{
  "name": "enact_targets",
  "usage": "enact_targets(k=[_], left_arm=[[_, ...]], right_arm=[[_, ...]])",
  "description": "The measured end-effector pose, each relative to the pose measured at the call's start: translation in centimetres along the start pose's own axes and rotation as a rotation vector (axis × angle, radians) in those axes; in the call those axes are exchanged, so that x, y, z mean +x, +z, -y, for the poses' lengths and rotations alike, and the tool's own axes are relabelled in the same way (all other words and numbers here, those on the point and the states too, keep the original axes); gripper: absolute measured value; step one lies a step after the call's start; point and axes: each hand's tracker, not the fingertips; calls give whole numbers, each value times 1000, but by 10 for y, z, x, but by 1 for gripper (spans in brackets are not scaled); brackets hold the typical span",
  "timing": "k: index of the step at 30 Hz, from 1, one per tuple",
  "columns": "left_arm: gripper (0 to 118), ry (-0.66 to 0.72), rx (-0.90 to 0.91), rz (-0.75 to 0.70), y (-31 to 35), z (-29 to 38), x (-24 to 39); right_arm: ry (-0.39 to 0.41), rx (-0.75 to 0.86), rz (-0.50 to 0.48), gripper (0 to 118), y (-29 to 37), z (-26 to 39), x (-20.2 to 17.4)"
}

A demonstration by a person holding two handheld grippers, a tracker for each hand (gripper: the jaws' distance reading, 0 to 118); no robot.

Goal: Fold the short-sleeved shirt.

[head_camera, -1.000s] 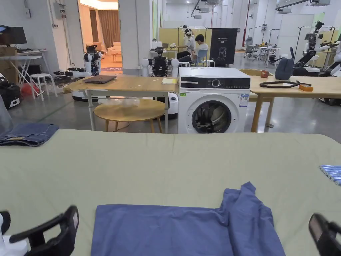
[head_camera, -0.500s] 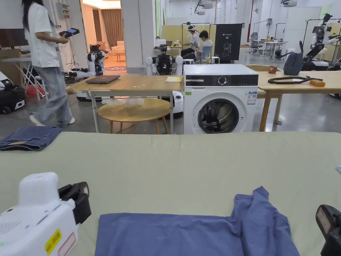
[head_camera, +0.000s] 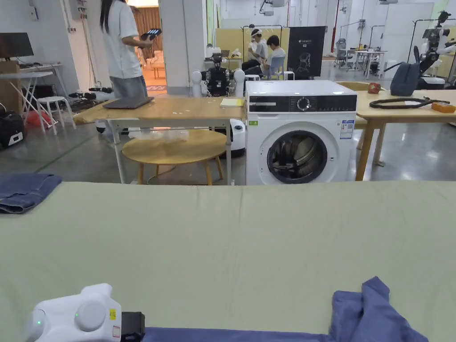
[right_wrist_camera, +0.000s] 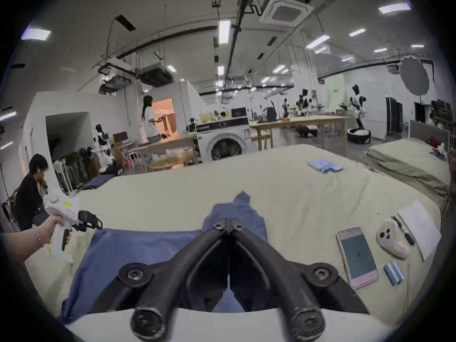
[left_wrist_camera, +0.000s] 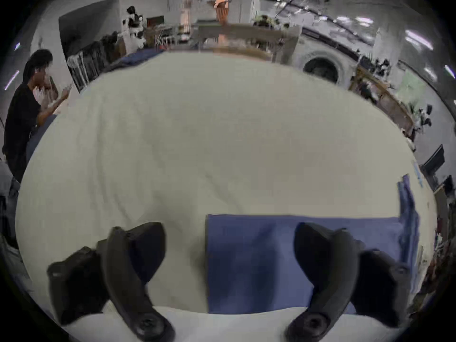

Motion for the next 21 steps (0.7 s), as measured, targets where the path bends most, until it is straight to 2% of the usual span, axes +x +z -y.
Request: enact_targets(k=[2, 3, 5, 6, 7, 8, 9, 10, 11, 12, 13, 14, 16, 18, 20, 21], left_arm=[[89, -47, -56, -53, -19, 11, 5], [88, -81, 51, -49, -14, 18, 7], [78, -57, 65, -72, -5, 19, 13], [78, -63, 78, -72, -1, 21, 14], [64, -70, 102, -84, 9, 24, 12], [45, -74, 118, -83, 13, 25, 12], [22, -74, 125, -68, 17, 27, 11], [0, -55, 129, 0, 19, 28, 10], [0, -33, 126, 7, 21, 30, 7], [0, -39, 129, -11, 24, 32, 7], [0, -43, 139, -1, 26, 34, 7], [0, -47, 149, 3, 29, 36, 7], [0, -52, 159, 4, 33, 38, 5], [0, -49, 162, 12, 36, 37, 2], [0, -46, 160, 17, 36, 34, 1], [0, -43, 157, 20, 37, 33, 0]], right_arm=[[-7, -31, 0, 0, -9, 7, 1], [-7, -44, 0, 0, -14, 10, 1], [10, -66, -4, 0, -24, 11, -2], [21, -80, -4, 0, -30, 12, 0], [30, -111, 7, 0, -41, 9, 0], [37, -151, 11, 2, -53, 4, 1], [39, -158, 16, 15, -68, -1, 3], [51, -191, 43, 53, -84, -5, 6], [56, -241, 63, 88, -103, -9, 9], [40, -287, 80, 115, -124, -12, 14], [22, -241, 105, 118, -141, -22, 19], [25, -306, 91, 118, -157, -25, 30], [38, -401, 156, 118, -199, -31, 46], [10, -503, 185, 117, -233, -13, 57], [-44, -588, 180, 105, -256, -6, 65], [-63, -618, 175, 93, -261, -5, 65]])
